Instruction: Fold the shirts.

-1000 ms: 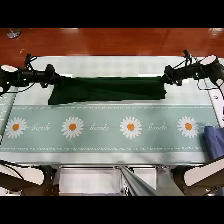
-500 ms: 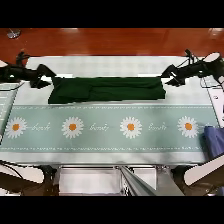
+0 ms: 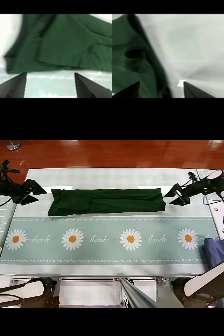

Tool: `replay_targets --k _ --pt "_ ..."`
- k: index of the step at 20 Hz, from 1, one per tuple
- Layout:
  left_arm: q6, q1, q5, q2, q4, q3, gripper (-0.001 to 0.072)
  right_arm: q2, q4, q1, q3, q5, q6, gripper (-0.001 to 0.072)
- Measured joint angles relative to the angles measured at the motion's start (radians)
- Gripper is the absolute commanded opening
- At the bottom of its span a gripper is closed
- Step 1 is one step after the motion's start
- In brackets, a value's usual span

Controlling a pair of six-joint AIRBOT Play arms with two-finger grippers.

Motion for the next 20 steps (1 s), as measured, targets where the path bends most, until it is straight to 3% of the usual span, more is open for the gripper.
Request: replay_targets --k 2,3,4,5,6,7,9,10,16,20 --pt "0.012 -0.058 0.016 0.034 -0.013 -0.031 0.0701 -0.018 0.029 0.023 0.001 -0.003 -0.006 0.0613" --pt "0.016 -0.092 0.017 0.044 -0.014 -0.042 0.0701 -0.025 0.035 0.039 0.002 -0.012 -0.013 0.049" --pt "0.019 -0.127 0.024 0.052 -0.021 -0.049 0.0701 -0.031 0.035 0.055 0.002 -0.019 -0.018 0.0203" --pt "0.021 -0.159 0.031 0.057 -0.023 -0.054 0.0701 -0.037 0.033 0.068 0.002 -0.021 -0.019 0.003" --pt "0.022 -0.193 0.043 0.061 -0.023 -0.058 0.0698 -0.038 0.023 0.079 0.008 -0.019 -0.021 0.0029" --pt "0.024 -0.221 0.049 0.063 -0.024 -0.06 0.063 -0.036 0.024 0.089 0.017 -0.016 -0.026 0.003" --pt "0.035 -0.27 0.058 0.067 -0.027 -0.064 0.0076 -0.008 0.032 0.097 0.035 0.009 -0.028 0.0029" --pt "0.044 -0.291 0.059 0.068 -0.027 -0.065 0.0025 0.018 0.02 0.098 0.04 0.019 -0.032 0.003" --pt "0.13 -0.41 0.068 0.07 -0.106 -0.067 0.0023 0.378 -0.157 0.082 -0.162 0.037 -0.043 0.0029" --pt "0.103 -0.565 0.198 0.06 -0.13 -0.06 0.0022 0.762 -0.192 0.068 -0.441 0.008 -0.025 0.003"
